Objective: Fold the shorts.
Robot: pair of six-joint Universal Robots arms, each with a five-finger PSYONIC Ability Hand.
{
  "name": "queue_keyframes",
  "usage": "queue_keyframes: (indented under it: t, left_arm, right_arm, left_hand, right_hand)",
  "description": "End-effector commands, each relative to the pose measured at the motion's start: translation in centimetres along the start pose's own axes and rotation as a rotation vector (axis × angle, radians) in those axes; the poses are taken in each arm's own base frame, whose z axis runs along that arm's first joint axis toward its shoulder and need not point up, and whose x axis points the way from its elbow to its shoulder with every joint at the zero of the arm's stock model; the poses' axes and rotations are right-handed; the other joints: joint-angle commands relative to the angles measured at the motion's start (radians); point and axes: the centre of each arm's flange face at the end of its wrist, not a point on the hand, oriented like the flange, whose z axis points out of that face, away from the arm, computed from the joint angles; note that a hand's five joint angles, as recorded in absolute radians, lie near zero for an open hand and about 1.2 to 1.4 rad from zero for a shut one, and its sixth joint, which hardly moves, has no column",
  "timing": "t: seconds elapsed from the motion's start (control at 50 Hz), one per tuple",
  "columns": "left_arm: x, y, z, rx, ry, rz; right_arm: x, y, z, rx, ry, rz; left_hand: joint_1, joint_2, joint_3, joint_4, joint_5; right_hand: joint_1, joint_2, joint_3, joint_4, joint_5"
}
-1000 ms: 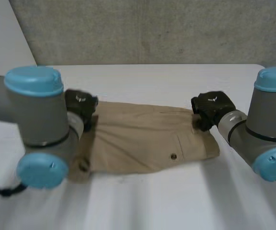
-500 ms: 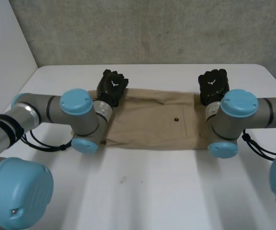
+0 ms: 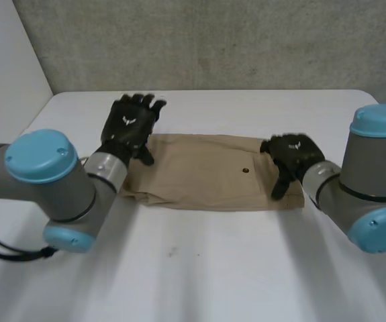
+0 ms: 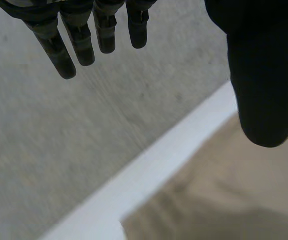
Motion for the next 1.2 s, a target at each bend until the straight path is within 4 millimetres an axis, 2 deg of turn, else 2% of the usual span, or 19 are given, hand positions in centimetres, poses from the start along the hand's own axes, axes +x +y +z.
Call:
queue_keyframes:
  t: [0.02,0.14,0.26,0.38,0.52,0.58,0.6,0.66,0.68,0.74,0.78,0.84,0.88,0.9,0.92,0.94,1.04,1.14,1.2]
  left_arm:
    - [0.3,1.5,-3.2,-0.175,0.034,-0.082]
    - [0.1,1.2,-3.7,-0.175,0.031,-0.083]
    - [-1.3,0.5,-3.5,-0.16,-0.003,-0.083]
    - [-1.8,-0.4,-3.8,-0.156,-0.013,-0.084]
    - [-2.7,-1.9,-4.3,-0.146,-0.031,-0.087]
    - [-2.8,-2.4,-4.3,-0.131,-0.036,-0.106]
    - [-2.8,-2.4,-4.3,-0.128,-0.038,-0.112]
    - [-2.8,-2.9,-4.1,-0.107,-0.039,-0.138]
    - [-2.9,-3.0,-4.0,-0.104,-0.042,-0.145]
    - [-3.0,-3.6,-3.7,-0.082,-0.045,-0.166]
    - [-3.3,-4.1,-3.3,-0.064,-0.062,-0.181]
    - [-3.6,-4.7,-2.9,-0.044,-0.086,-0.194]
    - [-4.0,-5.1,-2.5,-0.029,-0.109,-0.205]
    - [-4.0,-5.3,-2.4,-0.024,-0.117,-0.206]
    - [-4.1,-5.5,-2.2,-0.018,-0.123,-0.209]
    - [-4.3,-5.6,-1.9,-0.011,-0.129,-0.208]
    - [-3.9,-5.4,-0.7,-0.008,-0.12,-0.207]
    - [-1.9,-5.0,0.3,-0.035,-0.065,-0.209]
    - [-0.1,-4.4,0.7,-0.077,-0.018,-0.212]
  right_arm:
    - [0.5,4.0,1.6,-0.079,0.025,0.045]
    - [2.3,4.9,2.2,-0.101,0.12,0.031]
    - [5.5,4.6,1.5,-0.119,0.224,-0.028]
    - [7.7,2.6,-0.1,-0.11,0.281,-0.193]
    - [8.5,-0.2,-0.5,-0.061,0.318,-0.463]
    - [6.4,-2.5,-0.2,0.025,0.299,-0.559]
    - [3.3,-3.9,-0.1,0.104,0.247,-0.605]
    - [-0.8,-4.9,0.2,0.197,0.171,-0.651]
    - [-3.4,-5.2,0.3,0.26,0.117,-0.675]
    - [-7.4,-5.4,0.0,0.365,0.017,-0.725]
    - [-11.1,-4.9,-0.7,0.456,-0.114,-0.765]
    - [-14.6,-3.0,-1.4,0.504,-0.287,-0.783]
    - [-15.2,-2.1,-1.5,0.506,-0.341,-0.78]
    - [-15.3,-1.9,-1.6,0.505,-0.356,-0.776]
    - [-15.3,-1.7,-1.7,0.493,-0.365,-0.764]
    - [-15.3,-1.8,-1.8,0.488,-0.365,-0.751]
    - [-13.3,-4.3,-1.8,0.471,-0.291,-0.546]
    - [-6.1,-9.0,-1.2,0.471,-0.149,-0.034]
    - [-5.0,-9.1,-0.7,0.448,-0.173,0.136]
  left_hand:
    - [-0.016,-0.026,-0.04,-0.031,-0.045]
    - [-0.017,-0.027,-0.041,-0.032,-0.046]
    - [-0.017,-0.027,-0.041,-0.032,-0.046]
    - [-0.017,-0.027,-0.041,-0.032,-0.046]
    - [-0.017,-0.027,-0.041,-0.032,-0.046]
    - [-0.017,-0.027,-0.041,-0.032,-0.046]
    - [-0.017,-0.027,-0.041,-0.032,-0.046]
    - [-0.017,-0.027,-0.041,-0.032,-0.046]
    - [-0.017,-0.027,-0.041,-0.032,-0.046]
    - [-0.017,-0.027,-0.041,-0.032,-0.046]
    - [-0.017,-0.027,-0.041,-0.032,-0.046]
    - [-0.017,-0.027,-0.041,-0.032,-0.046]
    - [-0.017,-0.027,-0.041,-0.032,-0.046]
    - [-0.017,-0.027,-0.041,-0.032,-0.046]
    - [-0.017,-0.027,-0.041,-0.032,-0.046]
    - [-0.017,-0.027,-0.041,-0.032,-0.046]
    - [-0.016,-0.026,-0.04,-0.031,-0.045]
    - [-0.01,-0.02,-0.034,-0.026,-0.039]
    - [-0.01,-0.02,-0.034,-0.026,-0.039]
  right_hand:
    - [0.499,0.454,0.452,0.45,0.452]
    - [1.117,1.072,1.07,1.068,1.07]
    - [1.119,1.073,1.071,1.069,1.071]
    - [1.119,1.073,1.071,1.069,1.071]
    - [1.119,1.073,1.071,1.069,1.071]
    - [1.119,1.073,1.071,1.069,1.071]
    - [1.119,1.073,1.071,1.069,1.071]
    - [1.119,1.073,1.071,1.069,1.071]
    - [1.119,1.073,1.071,1.069,1.071]
    - [1.119,1.073,1.071,1.069,1.071]
    - [1.119,1.073,1.071,1.069,1.071]
    - [1.119,1.073,1.071,1.069,1.071]
    - [0.764,0.719,0.717,0.715,0.716]
    - [0.491,0.446,0.444,0.442,0.444]
    - [0.061,0.016,0.014,0.012,0.014]
    - [-0.068,-0.113,-0.115,-0.117,-0.115]
    - [-0.103,-0.148,-0.15,-0.152,-0.151]
    - [-0.103,-0.148,-0.15,-0.152,-0.151]
    - [-0.103,-0.148,-0.15,-0.152,-0.151]
